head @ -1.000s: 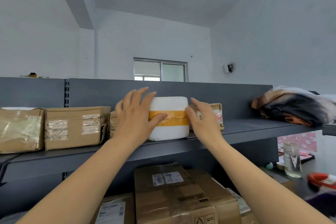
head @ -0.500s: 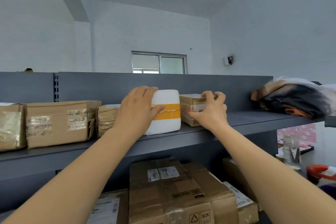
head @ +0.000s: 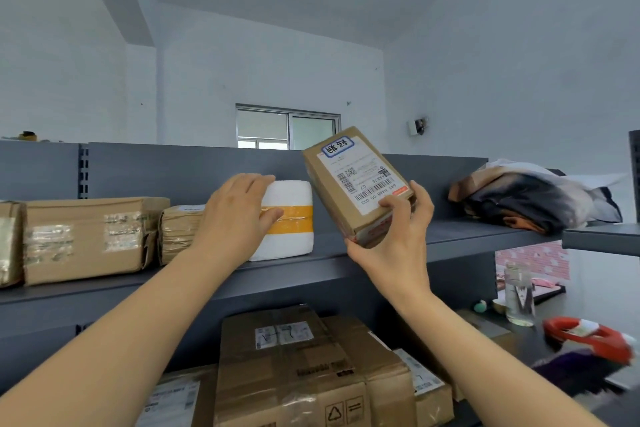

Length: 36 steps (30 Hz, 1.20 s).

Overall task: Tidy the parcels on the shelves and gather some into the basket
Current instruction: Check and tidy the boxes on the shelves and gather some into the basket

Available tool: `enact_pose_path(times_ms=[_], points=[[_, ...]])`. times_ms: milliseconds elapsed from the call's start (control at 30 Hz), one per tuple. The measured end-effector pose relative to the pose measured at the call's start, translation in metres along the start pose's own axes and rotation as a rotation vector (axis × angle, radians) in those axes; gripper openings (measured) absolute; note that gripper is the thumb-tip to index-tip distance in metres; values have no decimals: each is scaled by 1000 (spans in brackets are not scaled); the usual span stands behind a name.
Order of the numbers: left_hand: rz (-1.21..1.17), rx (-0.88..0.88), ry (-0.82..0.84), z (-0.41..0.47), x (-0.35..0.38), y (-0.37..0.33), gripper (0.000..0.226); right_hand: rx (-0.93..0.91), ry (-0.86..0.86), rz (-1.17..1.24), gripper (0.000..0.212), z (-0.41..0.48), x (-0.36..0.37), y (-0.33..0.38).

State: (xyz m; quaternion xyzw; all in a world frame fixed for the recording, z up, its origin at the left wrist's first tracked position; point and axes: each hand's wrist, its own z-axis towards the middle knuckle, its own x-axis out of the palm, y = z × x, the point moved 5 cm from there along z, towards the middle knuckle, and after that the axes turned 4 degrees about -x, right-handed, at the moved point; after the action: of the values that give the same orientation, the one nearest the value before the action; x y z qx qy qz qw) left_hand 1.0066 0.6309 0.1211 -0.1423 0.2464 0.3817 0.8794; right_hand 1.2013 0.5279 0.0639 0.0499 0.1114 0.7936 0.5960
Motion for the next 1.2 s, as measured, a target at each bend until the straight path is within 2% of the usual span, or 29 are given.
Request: enact_pose_path(times_ms=[167, 267, 333, 433, 567, 633, 767, 867, 967, 1067, 1200], points=[[168, 6, 51, -5, -2, -1, 62, 66, -36, 31, 71, -1, -3, -6], [77, 85, -23, -18, -12, -18, 61, 68, -46, 49, 70, 0, -7, -6], [-69, 113, 7, -28, -16, -35, 61, 55, -66, 64, 71, -2, -15, -5], [-308, 49, 180, -42, -11, -59, 70, 37, -119, 102, 75, -9, -31, 3], [-930, -187, 445, -60, 0, -76, 97, -15, -121, 125, 79, -33, -56, 30], [-1179, -270, 564, -75, 3, -84, 97, -15, -118, 100, 79, -52, -69, 48], [-1369, -337, 670, -113, 3, -97, 96, 33, -118, -72, 89, -95, -93, 80], [-1378, -285, 599, -141, -4, -94, 103, 128, 22, -186, 104, -131, -109, 97], [-1081, -21, 526, -171, -16, -90, 109, 268, 210, -273, 109, -179, -132, 109], [-892, 126, 622, -214, -17, -93, 105, 378, 289, -437, 116, -225, -175, 120], [-926, 190, 829, -270, -13, -113, 103, 434, 423, -690, 118, -260, -242, 141]])
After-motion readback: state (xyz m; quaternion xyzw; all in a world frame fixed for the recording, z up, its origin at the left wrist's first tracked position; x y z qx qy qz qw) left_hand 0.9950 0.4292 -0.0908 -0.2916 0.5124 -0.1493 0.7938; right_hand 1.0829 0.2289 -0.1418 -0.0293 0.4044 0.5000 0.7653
